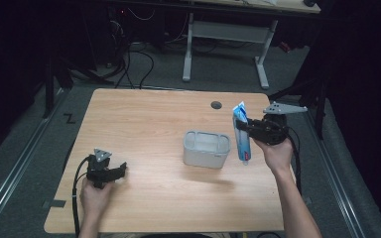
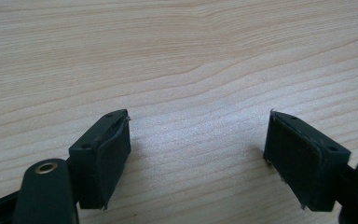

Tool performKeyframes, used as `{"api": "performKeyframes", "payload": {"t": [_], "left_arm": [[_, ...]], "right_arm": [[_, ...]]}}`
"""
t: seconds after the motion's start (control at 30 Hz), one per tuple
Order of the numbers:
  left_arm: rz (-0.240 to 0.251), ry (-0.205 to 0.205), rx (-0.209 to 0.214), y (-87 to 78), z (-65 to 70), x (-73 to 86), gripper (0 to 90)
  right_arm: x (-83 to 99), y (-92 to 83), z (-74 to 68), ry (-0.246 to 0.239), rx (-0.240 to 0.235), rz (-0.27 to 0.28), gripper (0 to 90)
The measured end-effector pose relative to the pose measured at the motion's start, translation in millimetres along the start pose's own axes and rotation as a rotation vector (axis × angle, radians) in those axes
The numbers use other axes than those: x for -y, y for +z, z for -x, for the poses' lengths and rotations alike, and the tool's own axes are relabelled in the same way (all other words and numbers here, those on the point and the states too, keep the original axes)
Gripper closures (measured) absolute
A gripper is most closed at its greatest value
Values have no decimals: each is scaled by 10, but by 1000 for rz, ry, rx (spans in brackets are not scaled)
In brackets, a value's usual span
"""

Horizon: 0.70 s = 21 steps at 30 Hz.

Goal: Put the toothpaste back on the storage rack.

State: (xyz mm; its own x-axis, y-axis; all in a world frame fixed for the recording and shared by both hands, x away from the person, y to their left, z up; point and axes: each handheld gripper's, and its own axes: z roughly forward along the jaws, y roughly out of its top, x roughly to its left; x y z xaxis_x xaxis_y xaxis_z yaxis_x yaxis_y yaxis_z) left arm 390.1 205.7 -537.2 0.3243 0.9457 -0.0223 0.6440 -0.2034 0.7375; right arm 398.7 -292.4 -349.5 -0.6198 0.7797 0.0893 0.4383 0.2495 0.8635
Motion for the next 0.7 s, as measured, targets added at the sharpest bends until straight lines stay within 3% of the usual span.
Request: {"api": "performKeyframes", "payload": {"t": [0.7], "left_arm": [[0, -1, 1, -1, -1, 0, 229]], "right_arm": [[-186, 22, -132, -25, -39, 27, 747]]}}
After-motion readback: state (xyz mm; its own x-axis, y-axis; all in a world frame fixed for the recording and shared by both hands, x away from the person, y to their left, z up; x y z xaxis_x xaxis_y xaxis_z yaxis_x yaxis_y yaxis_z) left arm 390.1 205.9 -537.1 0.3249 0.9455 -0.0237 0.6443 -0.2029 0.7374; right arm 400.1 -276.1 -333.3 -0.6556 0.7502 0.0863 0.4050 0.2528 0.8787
